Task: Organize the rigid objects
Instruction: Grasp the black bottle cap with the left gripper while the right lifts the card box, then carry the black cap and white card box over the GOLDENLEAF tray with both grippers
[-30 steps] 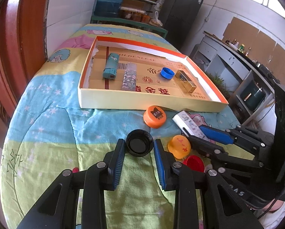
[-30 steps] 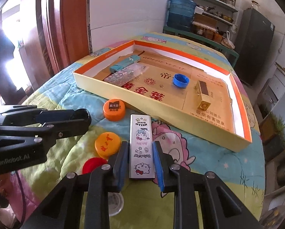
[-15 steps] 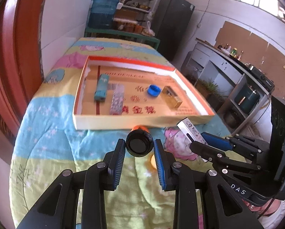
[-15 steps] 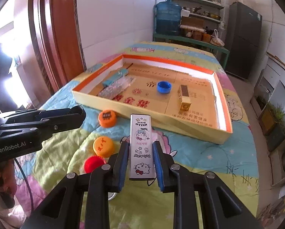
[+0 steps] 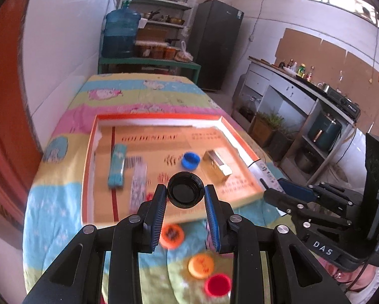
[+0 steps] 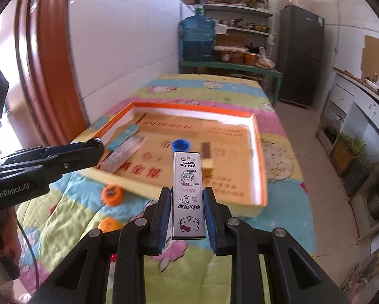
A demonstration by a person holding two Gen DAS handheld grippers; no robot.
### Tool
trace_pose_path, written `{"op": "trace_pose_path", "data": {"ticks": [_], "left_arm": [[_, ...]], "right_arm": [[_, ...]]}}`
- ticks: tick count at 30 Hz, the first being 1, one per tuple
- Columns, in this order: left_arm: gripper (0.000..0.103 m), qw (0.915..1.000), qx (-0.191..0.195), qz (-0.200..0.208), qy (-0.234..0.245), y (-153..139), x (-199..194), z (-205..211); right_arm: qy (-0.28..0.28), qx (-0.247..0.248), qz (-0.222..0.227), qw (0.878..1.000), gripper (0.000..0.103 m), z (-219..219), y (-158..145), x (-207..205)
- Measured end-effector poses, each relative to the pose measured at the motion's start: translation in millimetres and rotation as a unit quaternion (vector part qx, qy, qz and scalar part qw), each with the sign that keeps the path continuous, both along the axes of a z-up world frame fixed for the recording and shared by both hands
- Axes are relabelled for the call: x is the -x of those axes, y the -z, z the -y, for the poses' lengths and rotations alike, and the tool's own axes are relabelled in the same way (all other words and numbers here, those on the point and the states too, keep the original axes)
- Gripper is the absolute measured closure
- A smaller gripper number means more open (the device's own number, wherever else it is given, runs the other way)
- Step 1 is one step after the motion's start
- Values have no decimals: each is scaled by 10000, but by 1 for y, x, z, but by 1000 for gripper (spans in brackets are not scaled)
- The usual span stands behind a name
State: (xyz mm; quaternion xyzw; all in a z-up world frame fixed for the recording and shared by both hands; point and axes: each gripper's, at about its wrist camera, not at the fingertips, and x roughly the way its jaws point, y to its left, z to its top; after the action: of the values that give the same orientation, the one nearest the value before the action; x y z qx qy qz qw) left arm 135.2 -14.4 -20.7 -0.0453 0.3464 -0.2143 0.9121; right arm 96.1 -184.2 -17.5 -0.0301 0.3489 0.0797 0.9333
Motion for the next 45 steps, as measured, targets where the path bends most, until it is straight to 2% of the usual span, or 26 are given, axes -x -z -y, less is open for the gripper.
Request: {"op": "trace_pose_path", "data": {"ticks": [10,21,24,28,31,35,45], "left_arm": [[72,9999,-73,111,-22,-11,-48,18],[72,9995,-201,-67,-236,2,-91,31],[72,9995,-51,-136,-266,10,-98,29],[72,9992,-55,-288,-283,24,-104,28],[72,9990,-89,-343,-275,30,-108,30],[72,9987,-198,-416,-225,38,-110,36],[72,9973,-400,-579,-211,51,-114,43]], "right_arm": [[337,59,165,9993,77,20,-19,-34],[536,104,205,9983,77,25,-22,-81],[672,29,208,9975,77,29,-19,-96],[799,-150,98,9966,77,35,-8,-114],[873,-78,33,9961,77,38,3,-122],[883,-90,-123,9960,77,39,18,-126],[867,-76,-172,9961,77,38,26,-125]]}}
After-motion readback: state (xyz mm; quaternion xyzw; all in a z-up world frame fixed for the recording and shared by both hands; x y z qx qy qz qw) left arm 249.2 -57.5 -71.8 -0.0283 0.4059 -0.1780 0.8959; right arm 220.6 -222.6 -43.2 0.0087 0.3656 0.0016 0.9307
